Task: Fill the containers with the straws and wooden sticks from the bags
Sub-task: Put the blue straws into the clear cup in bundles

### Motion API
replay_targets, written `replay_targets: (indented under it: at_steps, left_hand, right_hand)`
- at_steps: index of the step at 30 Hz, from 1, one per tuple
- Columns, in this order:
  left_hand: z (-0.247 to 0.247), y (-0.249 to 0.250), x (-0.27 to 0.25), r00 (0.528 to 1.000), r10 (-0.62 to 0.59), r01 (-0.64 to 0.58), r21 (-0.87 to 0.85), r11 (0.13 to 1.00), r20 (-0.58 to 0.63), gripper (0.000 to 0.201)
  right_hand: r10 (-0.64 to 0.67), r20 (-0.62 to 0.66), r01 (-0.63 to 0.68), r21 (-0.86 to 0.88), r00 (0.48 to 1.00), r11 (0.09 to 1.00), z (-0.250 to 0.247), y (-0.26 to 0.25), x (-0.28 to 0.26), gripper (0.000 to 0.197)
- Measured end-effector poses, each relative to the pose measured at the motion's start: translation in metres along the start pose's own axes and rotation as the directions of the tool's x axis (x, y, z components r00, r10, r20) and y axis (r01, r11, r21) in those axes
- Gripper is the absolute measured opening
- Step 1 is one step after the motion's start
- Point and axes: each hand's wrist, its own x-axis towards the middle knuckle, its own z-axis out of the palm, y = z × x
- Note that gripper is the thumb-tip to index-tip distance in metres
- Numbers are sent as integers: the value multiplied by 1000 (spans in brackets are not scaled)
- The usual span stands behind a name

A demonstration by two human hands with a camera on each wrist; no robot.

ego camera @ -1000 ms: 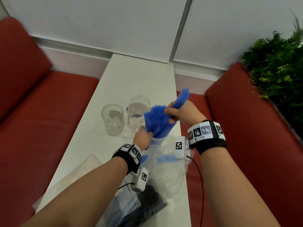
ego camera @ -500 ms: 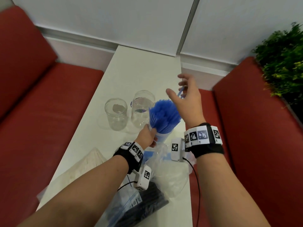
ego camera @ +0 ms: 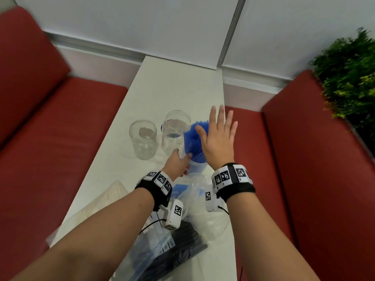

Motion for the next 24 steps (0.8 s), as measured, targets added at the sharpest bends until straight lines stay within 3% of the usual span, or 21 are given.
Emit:
replay_targets:
  at_steps: [3, 5, 7, 9, 11, 13, 14, 16, 18, 21, 24]
  left_hand:
    - [-12, -7, 1, 971, 68, -83, -57, 995, -230, 28]
    - [-19, -17, -3, 948, 128, -124, 31, 992, -292, 20]
    - [-25, -30, -8, 961, 208, -148, 299, 943, -182, 17]
    - [-27, -42, -16, 974, 218, -213, 557, 802, 59, 23]
    - [-24, -52, -23, 936, 186, -347, 705, 618, 298, 22]
    - [-18, -63, -27, 888, 126, -446, 763, 468, 441, 26]
    - [-16, -67, -29, 877, 96, -467, 786, 405, 472, 31]
    - [-14, -78, -30, 891, 46, -438, 831, 343, 451, 40]
    - [-15, -91, -26, 916, -11, -383, 880, 281, 402, 38]
    - [-14, -99, -26, 950, -93, -264, 924, 276, 299, 39]
    - [-15, -95, -25, 951, -29, -282, 901, 330, 309, 61]
  right_hand:
    - [31, 238, -15, -71, 971, 997, 12, 6, -12, 81]
    - [38, 272, -35, -18, 962, 999, 12, 9, -12, 81]
    - [49, 214, -73, 107, 976, 992, 7, 5, -12, 74]
    - [39, -9, -36, 254, 999, 967, 2, -3, -17, 57]
    - [-20, -283, 111, 309, 959, 945, -1, -13, -29, 39]
    - [-87, -323, 208, 362, 942, 909, 1, -23, -43, 33]
    - [-136, -248, 232, 414, 959, 880, 4, -29, -51, 31]
    - [-277, 30, 232, 462, 960, 856, 17, -40, -68, 26]
    - [-337, 331, 185, 415, 881, 891, 39, -46, -84, 23]
    - [-192, 561, 27, 289, 805, 957, 69, -40, -100, 22]
    - [-39, 647, -100, 177, 761, 979, 86, -27, -107, 23]
